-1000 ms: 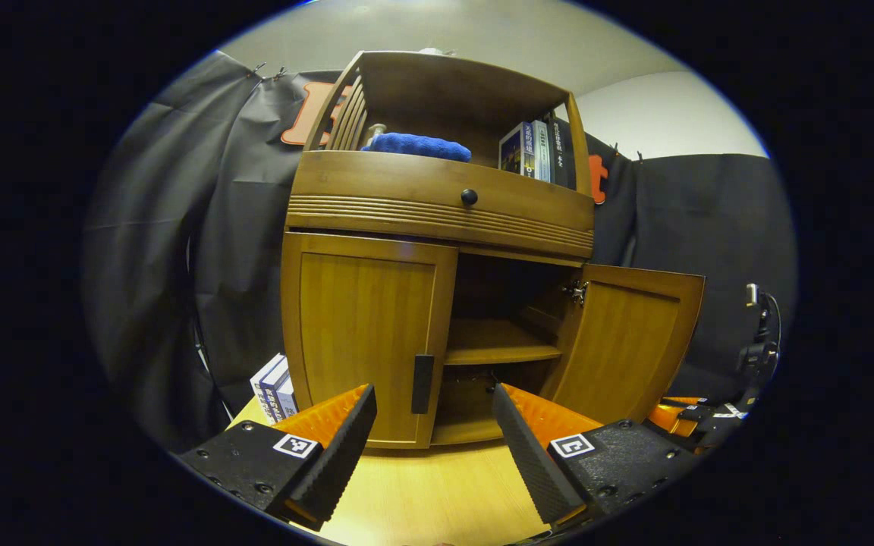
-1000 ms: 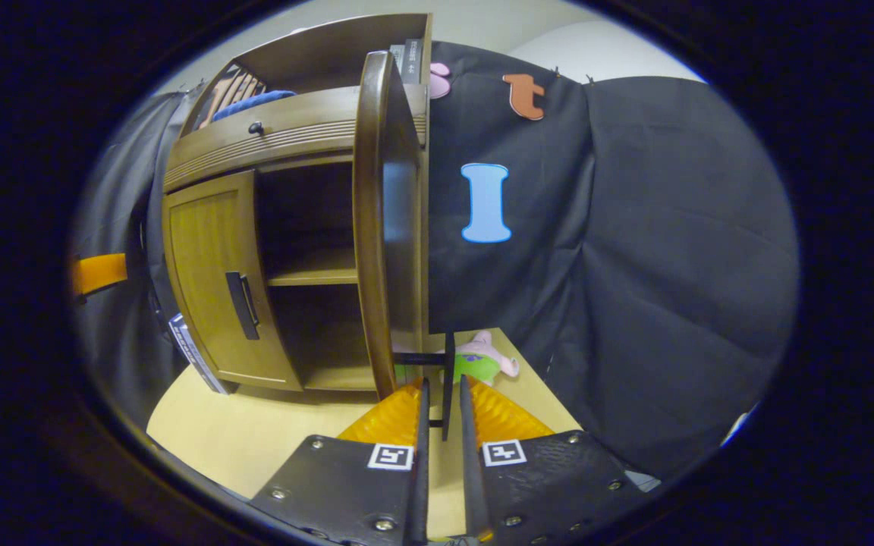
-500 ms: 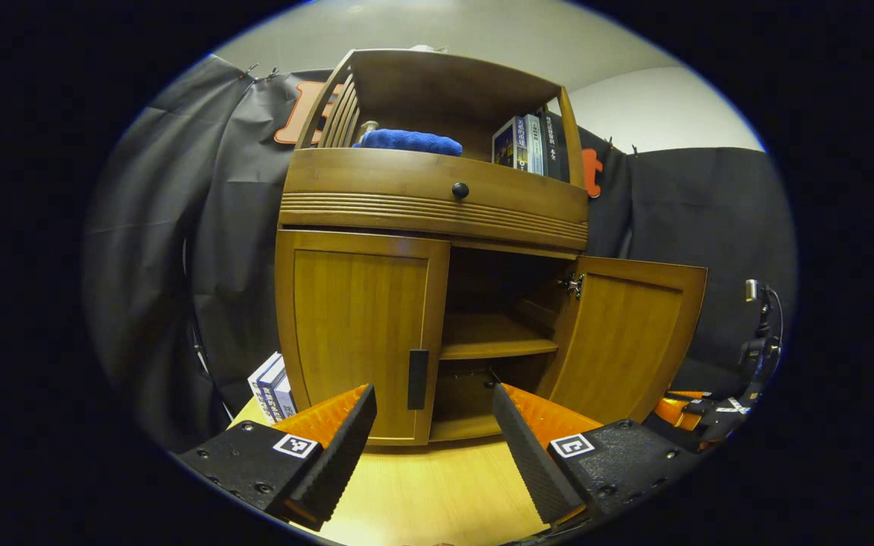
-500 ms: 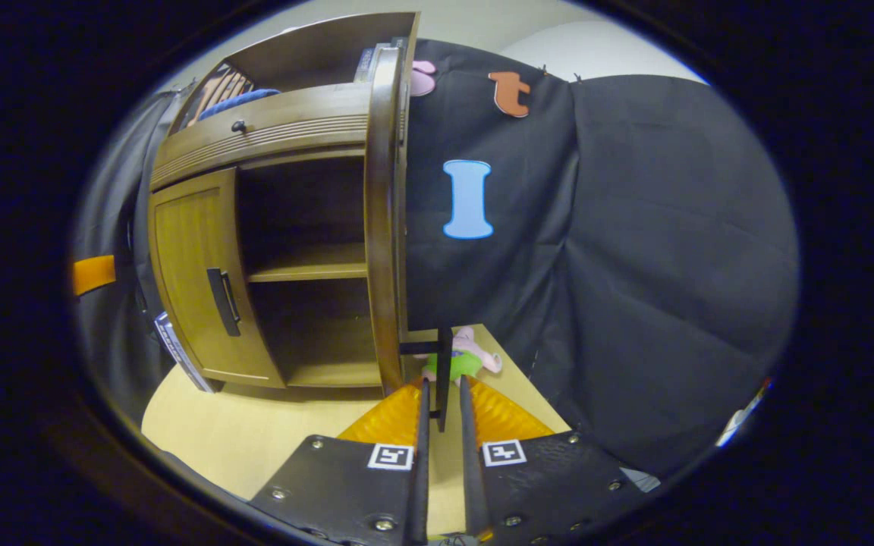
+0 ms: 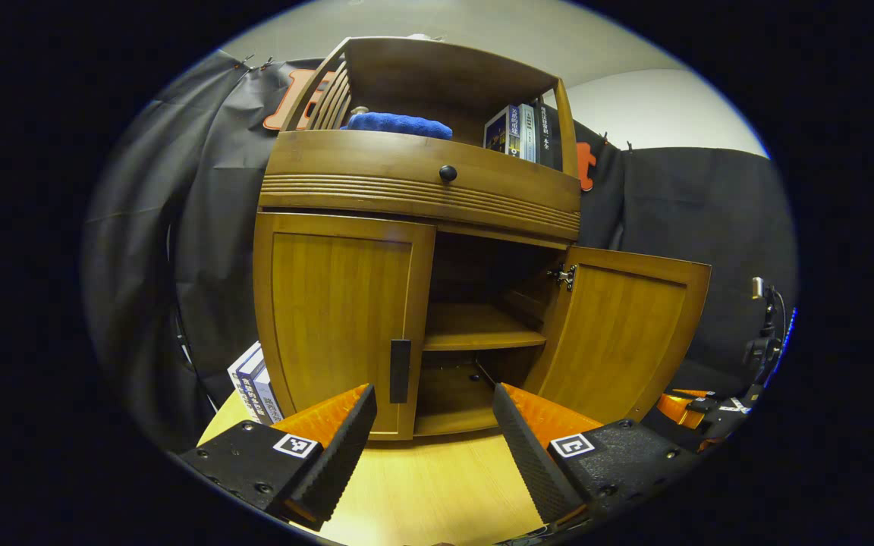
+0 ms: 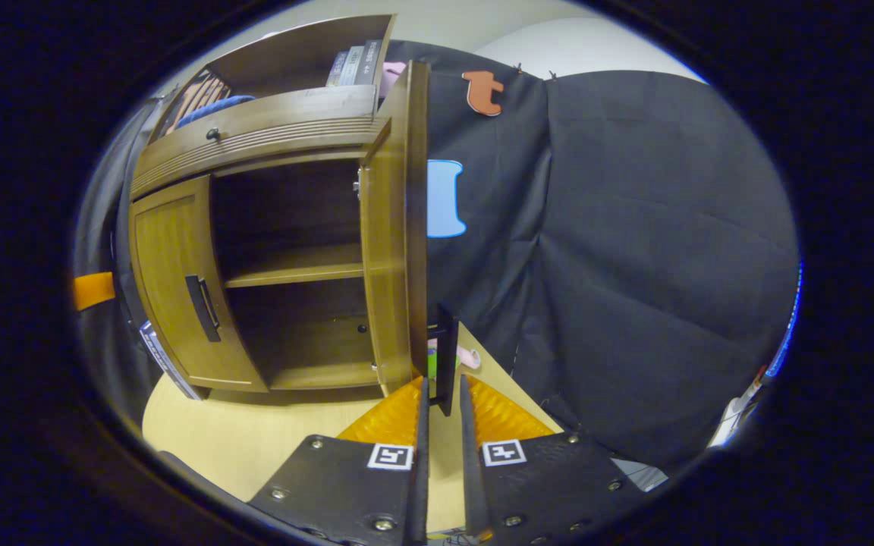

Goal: Open the right door of the double-door shoe cabinet with the right hand, and open the left door with the left hand.

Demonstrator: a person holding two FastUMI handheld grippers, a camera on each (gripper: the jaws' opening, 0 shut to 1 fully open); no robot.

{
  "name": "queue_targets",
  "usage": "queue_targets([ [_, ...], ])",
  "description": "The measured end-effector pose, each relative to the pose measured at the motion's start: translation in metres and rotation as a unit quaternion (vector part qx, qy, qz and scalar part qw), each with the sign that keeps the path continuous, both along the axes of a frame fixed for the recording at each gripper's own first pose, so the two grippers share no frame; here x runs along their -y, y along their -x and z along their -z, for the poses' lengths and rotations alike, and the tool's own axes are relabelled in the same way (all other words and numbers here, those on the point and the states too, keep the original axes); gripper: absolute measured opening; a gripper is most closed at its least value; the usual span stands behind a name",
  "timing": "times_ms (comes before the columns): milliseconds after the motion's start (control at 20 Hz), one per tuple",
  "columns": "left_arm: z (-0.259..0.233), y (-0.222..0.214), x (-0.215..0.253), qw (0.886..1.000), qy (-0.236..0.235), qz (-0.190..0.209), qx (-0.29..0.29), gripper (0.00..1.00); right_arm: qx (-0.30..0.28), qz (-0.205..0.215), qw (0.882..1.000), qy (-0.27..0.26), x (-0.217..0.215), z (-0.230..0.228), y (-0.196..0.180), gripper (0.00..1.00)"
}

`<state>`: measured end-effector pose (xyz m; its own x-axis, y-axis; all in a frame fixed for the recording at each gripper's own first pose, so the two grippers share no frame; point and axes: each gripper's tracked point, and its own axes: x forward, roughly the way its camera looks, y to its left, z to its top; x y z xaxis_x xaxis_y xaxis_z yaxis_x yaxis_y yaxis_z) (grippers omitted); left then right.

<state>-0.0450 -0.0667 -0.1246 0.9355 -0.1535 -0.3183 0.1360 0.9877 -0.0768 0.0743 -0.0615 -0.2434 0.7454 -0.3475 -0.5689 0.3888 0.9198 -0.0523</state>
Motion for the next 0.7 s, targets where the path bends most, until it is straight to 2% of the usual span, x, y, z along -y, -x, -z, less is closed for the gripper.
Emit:
queue_targets([
  [400,0.016,-0.039,-0.002,1.0,-0.017,0.01,0.001,0.96,0.009,-0.017,1.0,0.016,-0.003,-0.008,0.0,0.19],
  [500,0.022,-0.054,-0.003,1.0,-0.028,0.012,0.001,0.92,0.012,-0.015,0.999,0.025,-0.001,-0.014,0.001,0.19],
  [600,0.031,-0.068,-0.003,0.999,-0.037,0.013,0.001,0.92,0.014,-0.008,0.999,0.038,0.004,-0.019,0.005,0.19],
  [650,0.037,-0.077,-0.004,0.999,-0.042,0.014,-0.002,0.96,0.013,-0.004,0.999,0.045,0.008,-0.022,0.007,0.19],
  [700,0.042,-0.085,-0.006,0.999,-0.048,0.012,-0.005,0.92,0.014,0.0,0.999,0.05,0.011,-0.023,0.009,0.19],
])
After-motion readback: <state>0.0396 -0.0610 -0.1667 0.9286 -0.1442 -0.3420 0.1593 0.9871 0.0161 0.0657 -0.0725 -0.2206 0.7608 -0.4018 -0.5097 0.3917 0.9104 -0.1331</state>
